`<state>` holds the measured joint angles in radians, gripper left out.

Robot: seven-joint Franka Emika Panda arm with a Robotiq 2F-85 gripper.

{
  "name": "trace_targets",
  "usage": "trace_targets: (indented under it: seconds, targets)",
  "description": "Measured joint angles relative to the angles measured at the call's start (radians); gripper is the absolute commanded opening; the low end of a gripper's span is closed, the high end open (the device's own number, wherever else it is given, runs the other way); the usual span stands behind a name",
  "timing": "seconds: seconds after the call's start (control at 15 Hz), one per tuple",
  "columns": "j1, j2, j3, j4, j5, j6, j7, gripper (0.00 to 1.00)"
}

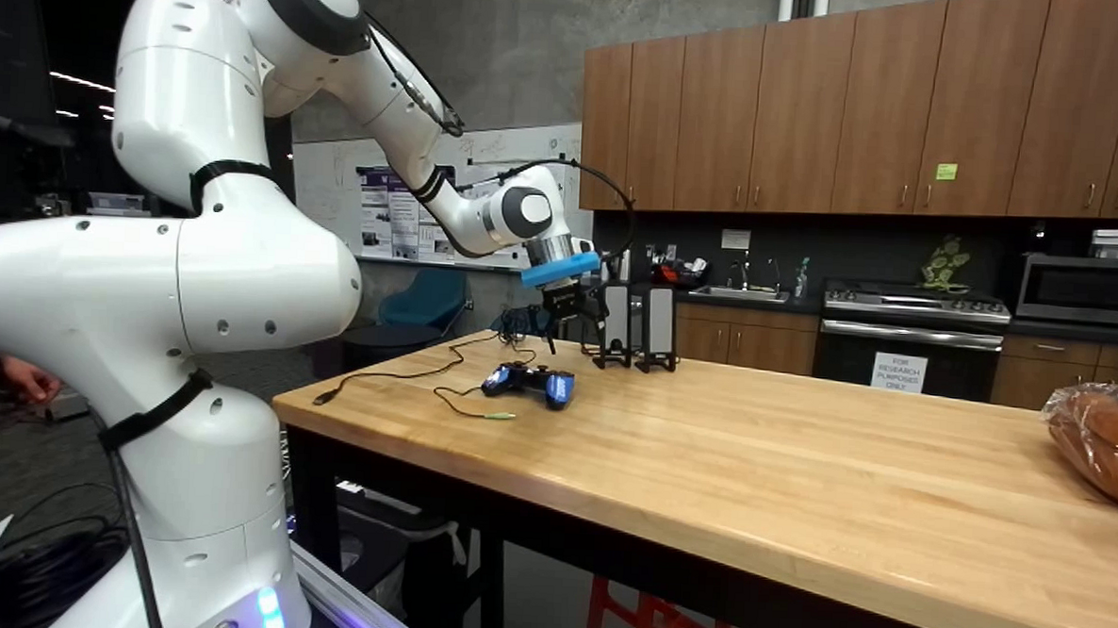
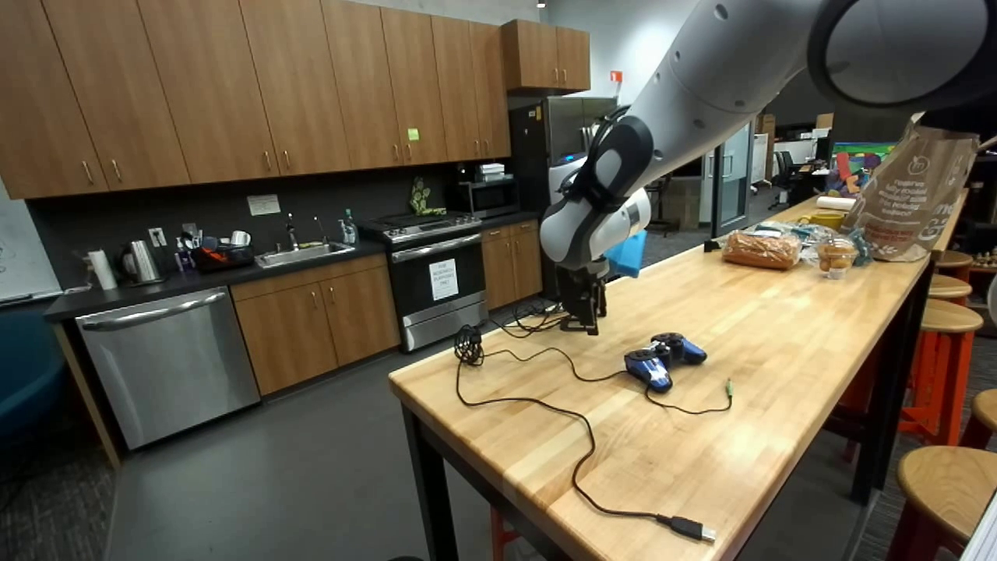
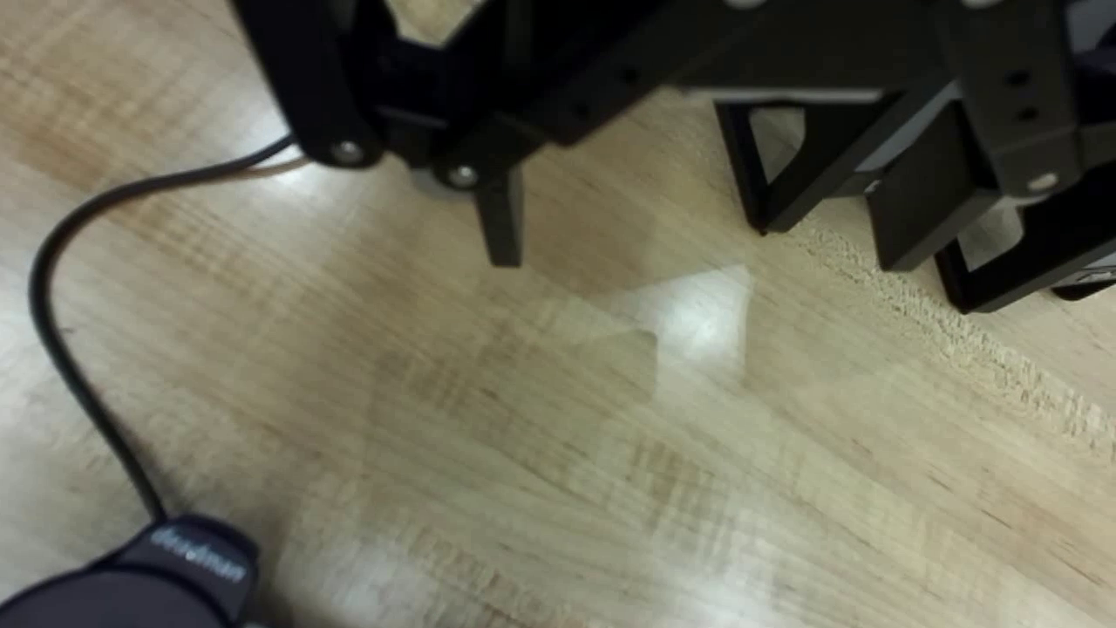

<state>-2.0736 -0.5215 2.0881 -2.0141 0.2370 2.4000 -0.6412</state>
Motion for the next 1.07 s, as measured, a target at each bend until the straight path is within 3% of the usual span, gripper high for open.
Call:
trace_targets:
  seconds: [1.07]
  targets:
    - [0.0,0.0,0.001,0.0,-0.026,0.021,0.0,1.0]
